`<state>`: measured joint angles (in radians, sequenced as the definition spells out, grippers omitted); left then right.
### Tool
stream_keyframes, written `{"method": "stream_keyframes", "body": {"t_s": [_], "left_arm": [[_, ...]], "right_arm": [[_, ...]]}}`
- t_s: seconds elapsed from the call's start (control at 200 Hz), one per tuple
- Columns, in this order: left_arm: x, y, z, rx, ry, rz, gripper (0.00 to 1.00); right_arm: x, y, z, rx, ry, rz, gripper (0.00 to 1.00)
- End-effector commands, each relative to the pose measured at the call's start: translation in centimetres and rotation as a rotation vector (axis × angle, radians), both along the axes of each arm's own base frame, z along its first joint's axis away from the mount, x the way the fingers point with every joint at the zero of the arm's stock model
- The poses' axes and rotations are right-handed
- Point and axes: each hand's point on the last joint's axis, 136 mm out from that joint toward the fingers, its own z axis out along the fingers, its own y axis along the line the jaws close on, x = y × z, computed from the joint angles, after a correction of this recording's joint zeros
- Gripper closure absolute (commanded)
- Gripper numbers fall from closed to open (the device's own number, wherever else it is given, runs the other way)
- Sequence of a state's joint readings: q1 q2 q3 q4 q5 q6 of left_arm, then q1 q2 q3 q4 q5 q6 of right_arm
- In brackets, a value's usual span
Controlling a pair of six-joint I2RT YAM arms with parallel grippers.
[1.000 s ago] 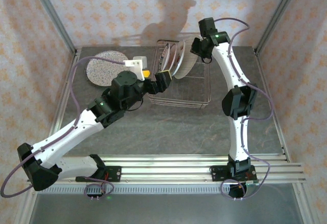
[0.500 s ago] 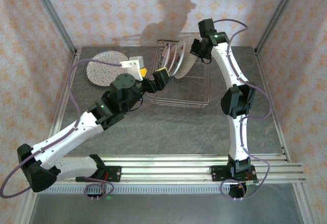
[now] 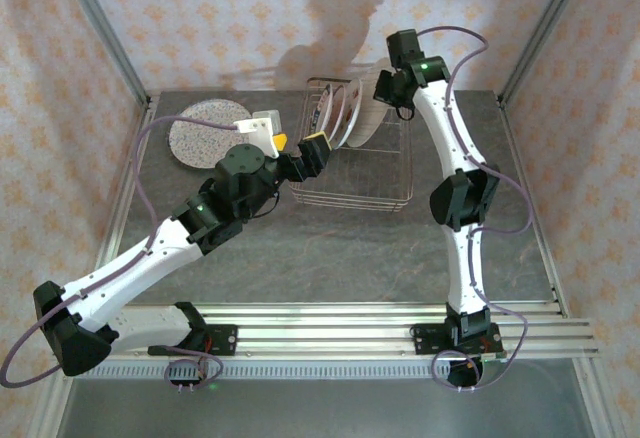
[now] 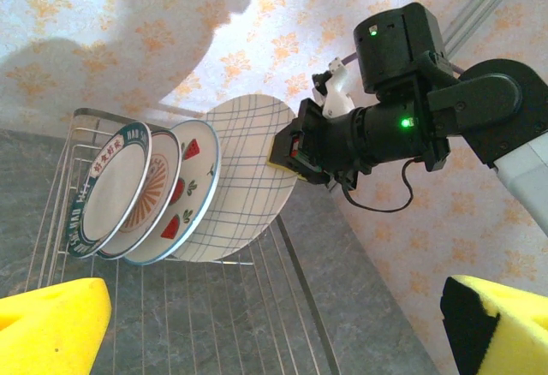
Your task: Unload the plates from the dish rack
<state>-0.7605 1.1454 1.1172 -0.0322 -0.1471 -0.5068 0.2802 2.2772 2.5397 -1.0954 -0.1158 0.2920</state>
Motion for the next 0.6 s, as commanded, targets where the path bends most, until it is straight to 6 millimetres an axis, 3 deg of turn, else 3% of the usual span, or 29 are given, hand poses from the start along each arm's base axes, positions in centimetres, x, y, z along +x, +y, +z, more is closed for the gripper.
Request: {"method": "stream_keyframes", "body": {"t_s": [0.0,0.285,0.596], "left_arm": [[0.2,-0.2,0.4,-0.027,-0.015,0.012,0.01],[0.3,-0.4,0.5,-0.031,-0.014,0.007,0.01],[0.8,-1.3,0.0,-0.066,0.020,-0.005,0.01]], "right_arm": [[-1.0,-2.1,4.4,-0.111,-0.095,-0.052,1.00],[-3.3,-3.9,7.3,-0.189,-0.120,-0.106,1.00],[-6.5,-5.5,12.2,-0.174,-0.191,-0.144,1.00]]}}
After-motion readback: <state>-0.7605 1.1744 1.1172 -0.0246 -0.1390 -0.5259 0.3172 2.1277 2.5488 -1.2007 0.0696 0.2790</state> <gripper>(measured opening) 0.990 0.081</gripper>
